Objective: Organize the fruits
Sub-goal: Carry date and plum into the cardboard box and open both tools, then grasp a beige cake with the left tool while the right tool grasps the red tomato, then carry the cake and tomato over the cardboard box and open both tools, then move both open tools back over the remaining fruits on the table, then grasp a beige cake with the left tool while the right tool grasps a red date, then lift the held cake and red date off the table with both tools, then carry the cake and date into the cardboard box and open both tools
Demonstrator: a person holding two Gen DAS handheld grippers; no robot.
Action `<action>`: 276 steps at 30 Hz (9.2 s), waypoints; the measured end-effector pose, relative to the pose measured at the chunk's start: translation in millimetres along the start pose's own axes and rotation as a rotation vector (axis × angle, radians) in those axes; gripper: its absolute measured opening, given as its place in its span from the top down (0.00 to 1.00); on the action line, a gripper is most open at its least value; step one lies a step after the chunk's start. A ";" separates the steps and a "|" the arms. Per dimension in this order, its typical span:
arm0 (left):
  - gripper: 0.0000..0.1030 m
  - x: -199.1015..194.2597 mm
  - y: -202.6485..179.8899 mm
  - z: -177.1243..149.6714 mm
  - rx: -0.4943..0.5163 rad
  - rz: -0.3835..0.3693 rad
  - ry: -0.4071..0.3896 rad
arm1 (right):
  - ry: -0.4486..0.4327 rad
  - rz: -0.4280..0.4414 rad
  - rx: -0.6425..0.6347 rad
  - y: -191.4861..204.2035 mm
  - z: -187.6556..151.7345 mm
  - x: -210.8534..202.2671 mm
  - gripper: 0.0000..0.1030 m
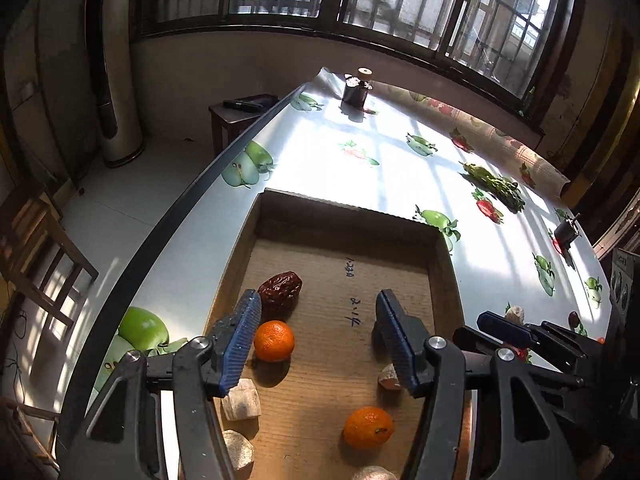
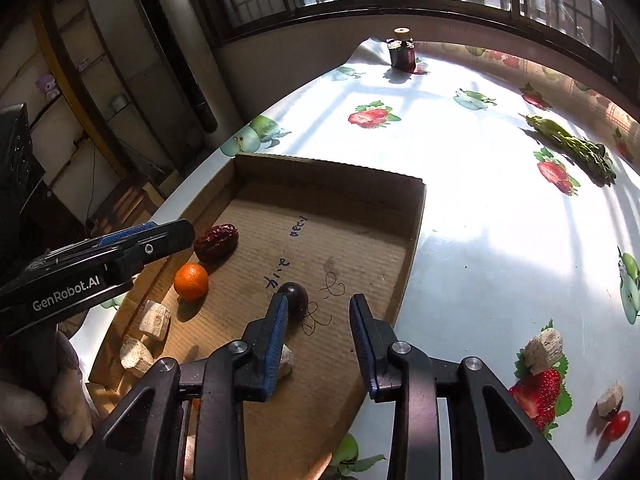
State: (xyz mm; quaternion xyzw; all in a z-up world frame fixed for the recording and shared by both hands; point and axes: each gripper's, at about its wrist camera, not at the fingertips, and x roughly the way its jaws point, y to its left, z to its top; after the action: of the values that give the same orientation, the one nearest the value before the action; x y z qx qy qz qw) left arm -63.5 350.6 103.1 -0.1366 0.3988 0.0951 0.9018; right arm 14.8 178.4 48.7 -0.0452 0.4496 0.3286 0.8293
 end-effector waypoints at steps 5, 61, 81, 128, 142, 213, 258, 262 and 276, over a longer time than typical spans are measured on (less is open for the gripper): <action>0.30 -25.9 -54.9 -10.7 0.126 -0.050 -0.035 | -0.044 -0.044 0.077 -56.2 -24.7 -50.0 0.58; 0.72 51.9 -36.5 19.5 0.105 0.109 0.057 | -0.144 -0.081 0.039 -62.0 -35.4 -95.8 0.65; 0.72 132.6 39.7 43.5 -0.071 0.128 0.169 | 0.105 -0.028 -0.036 21.6 45.1 85.5 0.65; 0.18 -110.9 -170.5 -96.7 0.259 0.230 -0.336 | -0.227 -0.100 0.141 -104.2 -122.8 -141.6 0.32; 0.18 -72.0 -174.1 -93.2 0.280 0.219 -0.252 | -0.218 -0.134 0.197 -144.6 -128.7 -148.7 0.32; 0.85 105.6 -295.1 -94.0 0.387 -0.341 0.068 | -0.161 -0.722 0.094 -240.3 -91.2 -109.7 0.78; 0.85 -2.3 5.6 -86.6 -0.010 0.110 -0.070 | -0.067 0.112 -0.074 15.2 -42.6 -50.5 0.77; 0.85 3.9 5.9 -86.1 -0.006 0.139 -0.062 | 0.002 0.081 -0.131 40.4 -50.3 -22.3 0.77; 0.73 1.8 8.1 -88.8 -0.037 0.220 -0.068 | 0.072 0.032 -0.202 59.4 -67.7 7.1 0.77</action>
State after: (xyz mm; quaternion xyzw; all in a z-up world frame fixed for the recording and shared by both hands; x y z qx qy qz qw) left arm -126.2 329.8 43.1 -0.1054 0.3786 0.2054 0.8963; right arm -65.7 203.3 16.3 -0.1333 0.4442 0.3837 0.7986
